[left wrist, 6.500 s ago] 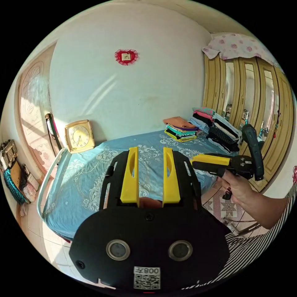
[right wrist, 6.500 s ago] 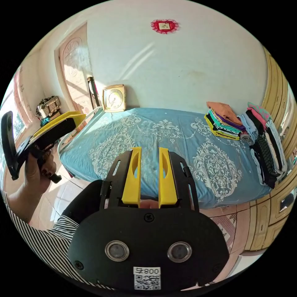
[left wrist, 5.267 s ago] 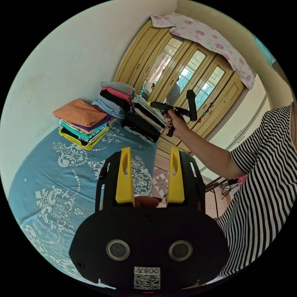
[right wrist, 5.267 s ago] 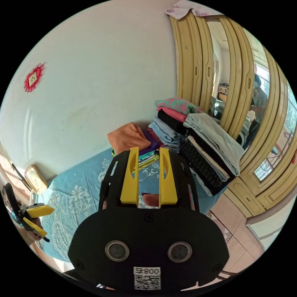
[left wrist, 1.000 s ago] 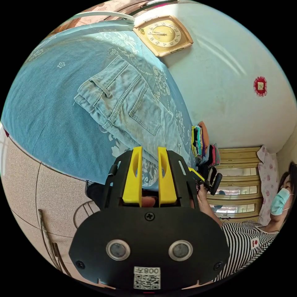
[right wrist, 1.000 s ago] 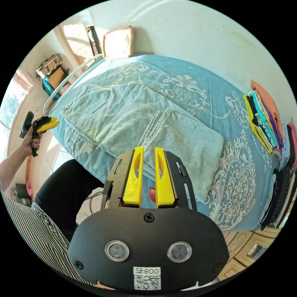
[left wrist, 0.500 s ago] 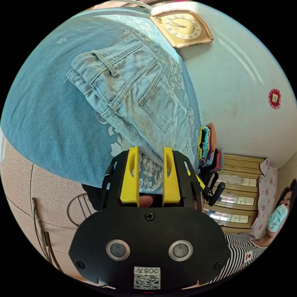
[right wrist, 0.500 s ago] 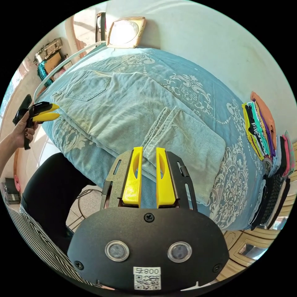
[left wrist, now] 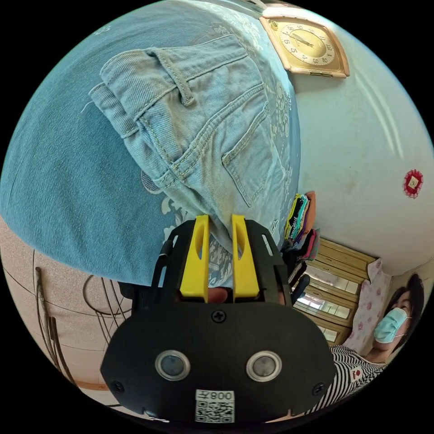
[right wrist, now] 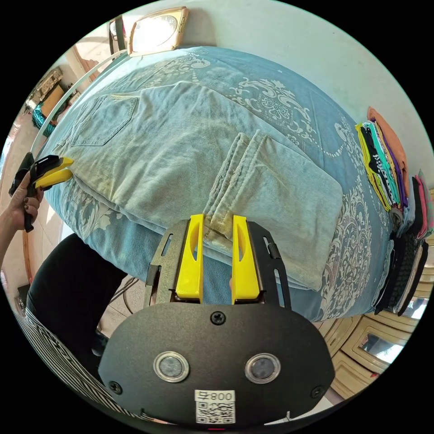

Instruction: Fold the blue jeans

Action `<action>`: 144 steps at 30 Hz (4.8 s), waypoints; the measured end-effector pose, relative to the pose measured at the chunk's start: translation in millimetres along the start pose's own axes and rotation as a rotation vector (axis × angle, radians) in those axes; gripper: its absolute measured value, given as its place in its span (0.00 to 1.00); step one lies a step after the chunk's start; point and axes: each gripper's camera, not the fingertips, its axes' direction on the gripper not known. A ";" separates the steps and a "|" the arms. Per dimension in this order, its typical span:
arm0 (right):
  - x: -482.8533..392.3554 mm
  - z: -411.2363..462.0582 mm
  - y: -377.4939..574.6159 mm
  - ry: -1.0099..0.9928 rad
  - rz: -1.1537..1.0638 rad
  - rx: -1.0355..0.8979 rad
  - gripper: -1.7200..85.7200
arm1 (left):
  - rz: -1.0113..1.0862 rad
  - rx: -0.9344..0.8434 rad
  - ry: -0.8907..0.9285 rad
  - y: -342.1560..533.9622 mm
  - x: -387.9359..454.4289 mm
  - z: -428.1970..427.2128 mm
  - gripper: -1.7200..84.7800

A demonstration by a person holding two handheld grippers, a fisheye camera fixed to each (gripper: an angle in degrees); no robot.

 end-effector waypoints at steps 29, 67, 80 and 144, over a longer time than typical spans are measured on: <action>70.8 61.9 52.3 -0.059 0.111 -0.003 0.10 | 0.053 -0.067 -0.029 3.7 -24.7 63.7 0.08; 517.7 30.0 153.6 -0.555 0.396 0.032 0.05 | -0.025 -0.031 -0.068 -0.1 110.1 106.0 0.06; 802.5 51.0 383.8 -0.317 1.230 -0.032 0.03 | 0.051 -0.022 -0.088 16.9 112.6 117.2 0.07; 219.9 -37.2 180.0 0.007 -0.415 0.049 0.09 | -0.026 0.340 0.227 104.4 16.8 14.3 0.11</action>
